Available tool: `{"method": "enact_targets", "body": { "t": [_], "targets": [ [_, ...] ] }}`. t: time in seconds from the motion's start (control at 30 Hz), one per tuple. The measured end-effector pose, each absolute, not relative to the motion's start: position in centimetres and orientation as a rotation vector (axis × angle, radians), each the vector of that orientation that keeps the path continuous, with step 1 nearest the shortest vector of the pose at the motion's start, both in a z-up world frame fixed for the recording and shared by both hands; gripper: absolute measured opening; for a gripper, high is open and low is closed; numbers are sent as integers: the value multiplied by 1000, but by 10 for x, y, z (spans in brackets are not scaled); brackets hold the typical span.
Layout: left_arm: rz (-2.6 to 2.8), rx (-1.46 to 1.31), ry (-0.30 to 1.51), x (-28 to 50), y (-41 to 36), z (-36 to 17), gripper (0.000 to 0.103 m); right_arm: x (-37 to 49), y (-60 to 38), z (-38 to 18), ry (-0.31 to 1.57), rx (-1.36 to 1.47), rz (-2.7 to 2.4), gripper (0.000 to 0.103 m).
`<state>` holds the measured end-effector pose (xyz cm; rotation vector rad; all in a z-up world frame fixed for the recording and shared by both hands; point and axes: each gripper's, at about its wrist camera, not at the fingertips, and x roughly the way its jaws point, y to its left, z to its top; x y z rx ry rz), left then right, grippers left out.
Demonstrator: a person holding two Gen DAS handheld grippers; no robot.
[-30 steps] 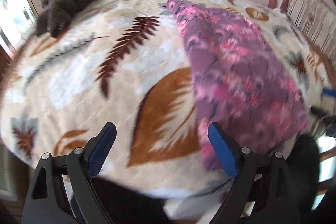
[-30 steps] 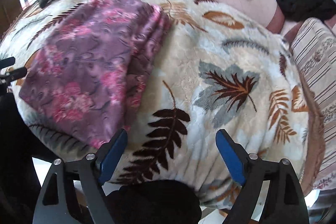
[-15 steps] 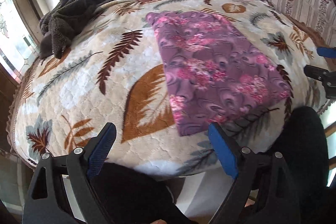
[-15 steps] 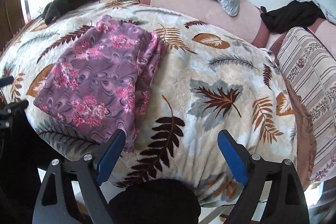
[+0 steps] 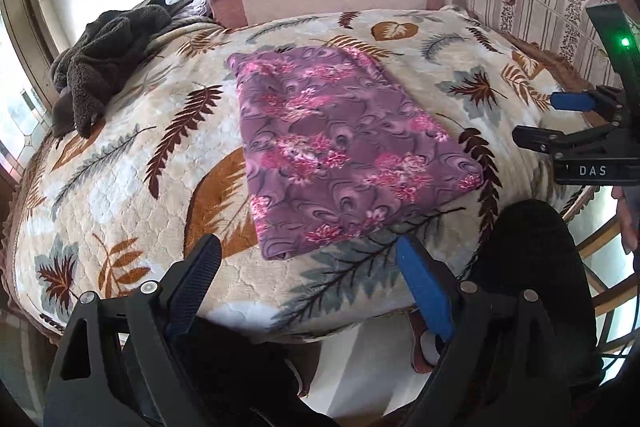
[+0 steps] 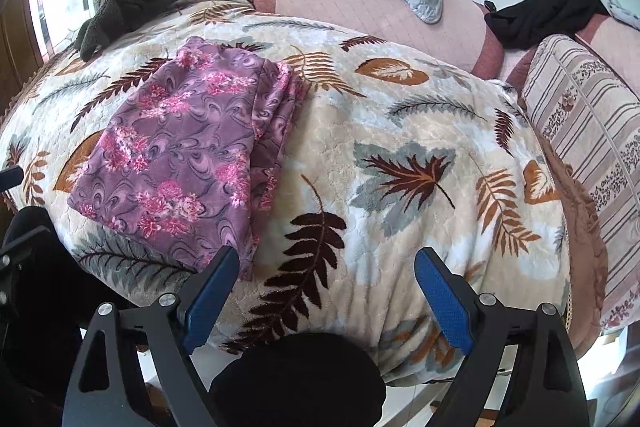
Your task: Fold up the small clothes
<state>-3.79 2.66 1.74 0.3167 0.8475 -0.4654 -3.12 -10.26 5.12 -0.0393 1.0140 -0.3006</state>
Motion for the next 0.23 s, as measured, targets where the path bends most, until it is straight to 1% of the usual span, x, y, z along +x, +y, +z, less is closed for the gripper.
{"method": "enact_targets", "body": {
  "t": [0.23],
  "targets": [
    [-462,331,840,-43,18,18,90,-38,-109,52,1011,-78,-330,91]
  ]
}}
